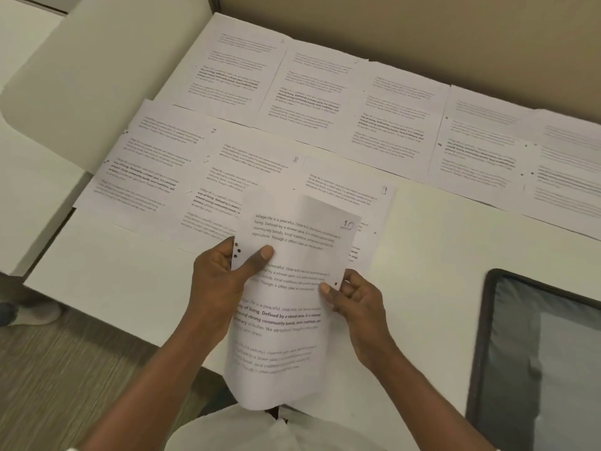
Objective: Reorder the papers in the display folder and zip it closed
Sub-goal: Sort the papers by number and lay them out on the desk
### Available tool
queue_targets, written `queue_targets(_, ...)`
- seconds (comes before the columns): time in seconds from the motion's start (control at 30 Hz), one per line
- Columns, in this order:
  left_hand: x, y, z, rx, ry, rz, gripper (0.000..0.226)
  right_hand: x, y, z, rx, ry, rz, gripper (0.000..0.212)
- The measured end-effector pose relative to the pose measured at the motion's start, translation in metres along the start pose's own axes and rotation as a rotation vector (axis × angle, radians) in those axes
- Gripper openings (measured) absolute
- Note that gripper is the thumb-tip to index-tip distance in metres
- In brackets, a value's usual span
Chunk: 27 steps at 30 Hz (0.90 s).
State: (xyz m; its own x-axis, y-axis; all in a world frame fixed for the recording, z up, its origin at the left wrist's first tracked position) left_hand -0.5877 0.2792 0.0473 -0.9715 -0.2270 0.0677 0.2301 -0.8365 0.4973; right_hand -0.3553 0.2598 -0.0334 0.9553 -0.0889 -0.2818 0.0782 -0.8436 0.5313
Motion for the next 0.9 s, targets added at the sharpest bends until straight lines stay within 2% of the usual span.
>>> queue_targets(0.17, -0.042, -0.016, -0.004, -0.027, -0.182, -0.029, 0.029, 0.049, 0.0, -0.012, 0.03, -0.015, 0.23, 0.031)
queue_targets(0.33, -0.088, -0.038, -0.018, -0.055, -0.449, -0.102, 0.062, 0.109, -0.001, -0.031, 0.126, 0.008, 0.5, 0.038)
queue_targets(0.47, -0.142, -0.043, -0.02, -0.207, -0.654, -0.233, 0.086, 0.154, -0.004, -0.045, 0.186, 0.053, 0.626, 0.044)
queue_targets(0.53, -0.169, -0.046, -0.02, -0.293, -0.739, -0.267, 0.091, 0.175, -0.007, -0.049, 0.208, 0.088, 0.676, 0.048)
queue_targets(0.73, -0.231, -0.048, -0.029, -0.426, -0.894, -0.326, 0.087, 0.214, -0.005, -0.07, 0.274, 0.511, 0.803, 0.072)
queue_targets(0.9, -0.249, -0.04, -0.04, -0.519, -1.088, -0.309, 0.087, 0.222, -0.01, -0.064, 0.345, 0.722, 0.75, 0.081)
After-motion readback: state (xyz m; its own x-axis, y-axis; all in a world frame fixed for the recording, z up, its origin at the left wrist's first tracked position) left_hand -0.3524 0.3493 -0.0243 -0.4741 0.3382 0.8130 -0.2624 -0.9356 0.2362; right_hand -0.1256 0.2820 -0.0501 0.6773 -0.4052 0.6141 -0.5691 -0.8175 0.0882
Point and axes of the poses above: each hand's wrist, its own y-axis away from the middle knuckle, its own x-axis out of the back of the hand, z = x × y, the point moved 6 cm from there along -y, towards the middle knuckle, and after that the axes turned 6 degrees about -y, right-handed, at the moved point
